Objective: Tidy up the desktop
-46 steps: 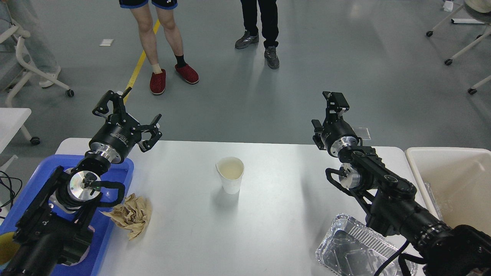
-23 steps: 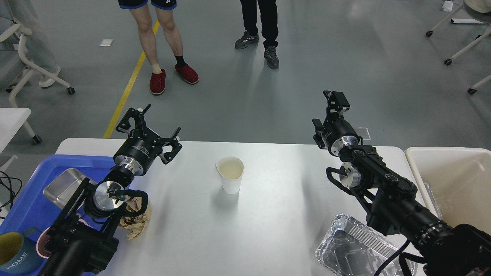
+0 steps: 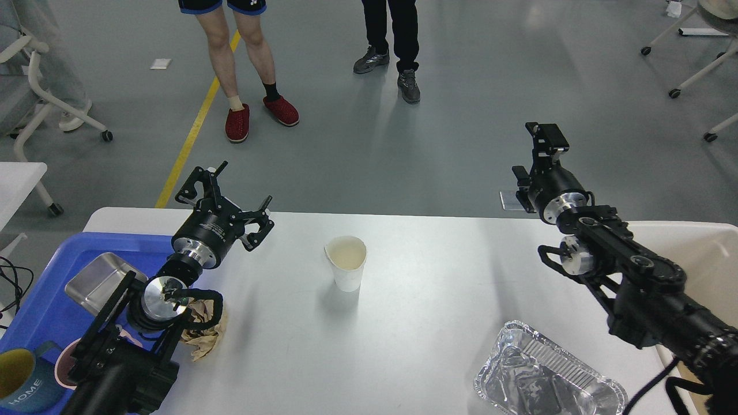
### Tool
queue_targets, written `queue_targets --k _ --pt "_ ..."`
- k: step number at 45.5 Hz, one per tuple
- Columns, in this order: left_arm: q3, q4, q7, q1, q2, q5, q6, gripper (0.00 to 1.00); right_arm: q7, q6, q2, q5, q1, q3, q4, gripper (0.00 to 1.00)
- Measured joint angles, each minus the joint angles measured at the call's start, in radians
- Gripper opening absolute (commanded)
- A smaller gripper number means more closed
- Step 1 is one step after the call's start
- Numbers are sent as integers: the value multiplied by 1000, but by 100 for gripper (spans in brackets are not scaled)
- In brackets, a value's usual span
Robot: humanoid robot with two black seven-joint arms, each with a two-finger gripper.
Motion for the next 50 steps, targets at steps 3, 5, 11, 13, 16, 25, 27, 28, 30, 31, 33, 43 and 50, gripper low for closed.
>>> queue_targets --k 3,5,11,13,16,25,27,28,30,31,33,43,50 --pt "6 -8 0 17 1 0 0 98 -3 1 -107 30 -4 -90 83 100" --pt "7 -13 0 28 1 0 0 98 -4 4 -176 45 -4 -154 139 100" --pt "10 -20 1 49 2 -1 0 98 -32 26 -400 59 21 -333 317 100" --pt "11 -26 1 54 5 -1 0 98 -54 47 -468 59 30 -374 363 100" --pt "14 -41 2 69 11 -1 0 98 -91 85 -551 59 36 -415 414 100" --pt "16 -100 2 108 39 -2 1 98 -210 212 -795 54 42 -491 562 100" --pt "16 -102 2 110 43 -2 1 98 -227 243 -847 49 43 -500 591 100" --pt "16 -102 2 110 45 -2 2 98 -233 257 -874 47 43 -503 604 100" --pt "16 -103 2 111 46 -2 4 98 -243 291 -933 41 41 -507 628 100" --pt "15 -104 2 111 47 -2 6 98 -246 306 -958 37 39 -508 637 100" --pt "15 -104 2 111 47 -2 10 98 -249 342 -1012 29 33 -509 655 100" --pt "15 -106 -1 113 49 0 15 98 -248 483 -1216 14 10 -500 703 100" --pt "15 -106 -1 114 56 0 21 98 -247 523 -1293 13 9 -498 739 100"
